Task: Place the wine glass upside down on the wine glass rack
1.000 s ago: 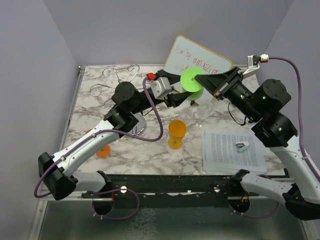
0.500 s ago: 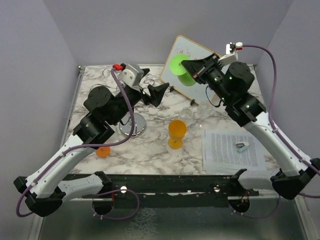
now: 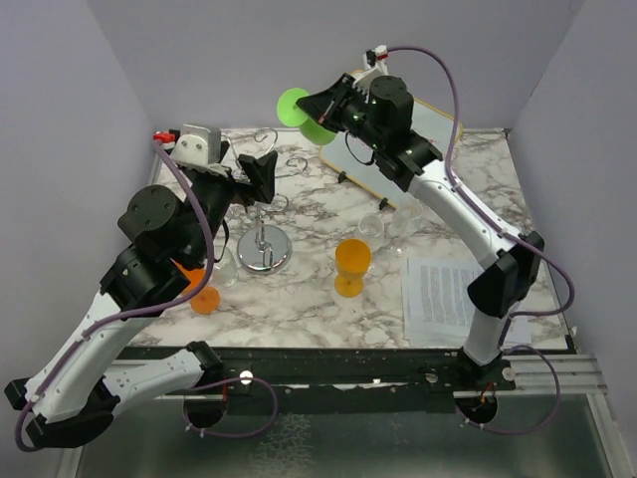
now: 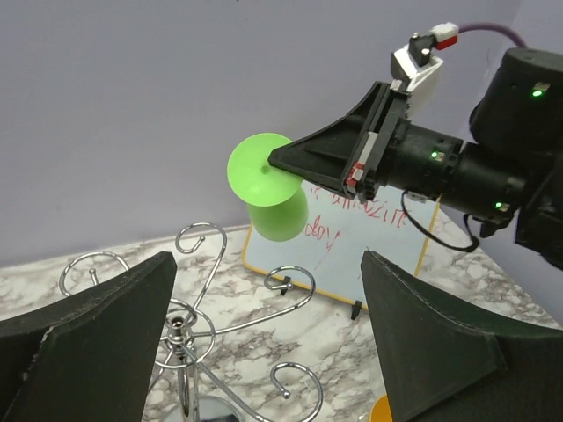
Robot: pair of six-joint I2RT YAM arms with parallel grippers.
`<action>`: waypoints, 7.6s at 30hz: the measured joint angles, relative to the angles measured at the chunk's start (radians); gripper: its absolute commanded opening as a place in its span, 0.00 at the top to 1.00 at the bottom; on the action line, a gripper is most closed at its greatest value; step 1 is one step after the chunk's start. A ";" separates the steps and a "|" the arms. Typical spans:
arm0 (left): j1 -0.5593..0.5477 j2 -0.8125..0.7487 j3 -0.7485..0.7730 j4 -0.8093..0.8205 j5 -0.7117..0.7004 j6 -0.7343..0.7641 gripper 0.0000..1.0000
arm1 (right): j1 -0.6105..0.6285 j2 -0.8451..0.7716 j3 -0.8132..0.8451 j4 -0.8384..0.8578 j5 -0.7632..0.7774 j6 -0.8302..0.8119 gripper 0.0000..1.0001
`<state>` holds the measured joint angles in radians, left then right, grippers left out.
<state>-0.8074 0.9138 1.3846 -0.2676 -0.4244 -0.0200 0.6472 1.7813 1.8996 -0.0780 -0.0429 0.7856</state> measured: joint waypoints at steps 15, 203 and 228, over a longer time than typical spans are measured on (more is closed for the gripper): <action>0.000 -0.043 -0.011 -0.016 -0.086 -0.111 0.13 | 0.000 0.286 0.163 0.146 -0.318 0.043 0.99; -0.002 0.313 -0.090 0.205 0.527 -0.785 0.04 | -0.092 -0.922 -0.829 -0.075 0.290 -0.414 0.99; -0.013 0.551 -0.001 0.597 0.343 -1.242 0.37 | -0.092 -1.031 -1.108 0.527 0.204 0.063 0.99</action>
<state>-0.8207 1.4647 1.3834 0.3290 -0.0811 -1.2617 0.5549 0.7506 0.7914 0.4492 0.1616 0.8482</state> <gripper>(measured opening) 0.743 0.046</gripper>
